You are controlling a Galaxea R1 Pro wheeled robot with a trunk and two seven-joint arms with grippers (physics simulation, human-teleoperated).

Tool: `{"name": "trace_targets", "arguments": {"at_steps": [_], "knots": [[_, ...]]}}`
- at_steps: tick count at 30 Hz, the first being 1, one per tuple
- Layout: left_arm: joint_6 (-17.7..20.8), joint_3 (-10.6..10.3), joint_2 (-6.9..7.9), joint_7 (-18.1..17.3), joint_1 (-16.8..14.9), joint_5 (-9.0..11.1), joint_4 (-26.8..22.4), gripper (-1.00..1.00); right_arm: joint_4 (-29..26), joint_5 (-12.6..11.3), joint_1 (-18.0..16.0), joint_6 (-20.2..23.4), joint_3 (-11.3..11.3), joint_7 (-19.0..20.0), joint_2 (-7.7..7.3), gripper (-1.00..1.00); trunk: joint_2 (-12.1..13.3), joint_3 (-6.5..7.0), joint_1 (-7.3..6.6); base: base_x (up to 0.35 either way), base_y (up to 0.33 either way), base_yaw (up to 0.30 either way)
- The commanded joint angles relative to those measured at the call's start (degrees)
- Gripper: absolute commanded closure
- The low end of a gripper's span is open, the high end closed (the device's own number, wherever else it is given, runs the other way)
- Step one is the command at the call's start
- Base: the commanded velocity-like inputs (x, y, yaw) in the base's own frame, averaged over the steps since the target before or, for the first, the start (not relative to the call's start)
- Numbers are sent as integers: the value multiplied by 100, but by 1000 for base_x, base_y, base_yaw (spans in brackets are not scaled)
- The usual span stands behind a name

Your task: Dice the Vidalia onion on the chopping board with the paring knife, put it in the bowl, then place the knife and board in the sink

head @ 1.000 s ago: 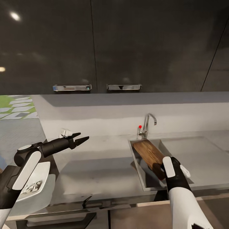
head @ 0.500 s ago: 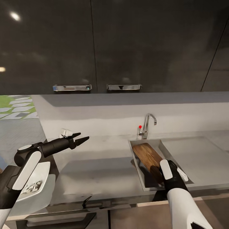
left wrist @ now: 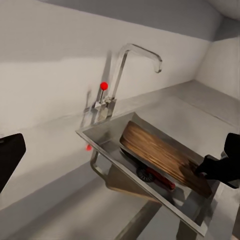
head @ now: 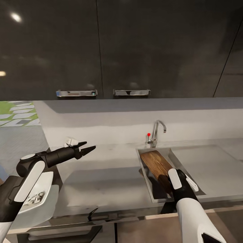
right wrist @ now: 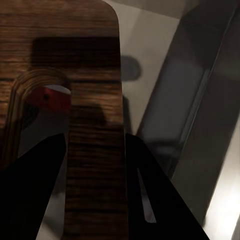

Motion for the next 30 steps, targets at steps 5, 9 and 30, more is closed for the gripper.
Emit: {"name": "trace_targets", "arguments": {"at_steps": [5,9,30], "knots": [[40,-10,4,10,-7,43,-2,-100,-19,-2,-8,50,-18,-21,2,100,-14,-14,4,5,0,0],[40,-18,4,10,-7,43,-2,-100,-19,-2,-8,51,-20,-27,3,100,-14,-14,4,102,0,0],[40,-20,4,16,-7,43,-2,-100,-19,-2,-8,16,-23,-31,3,100,-14,-14,4,84,0,0]]}}
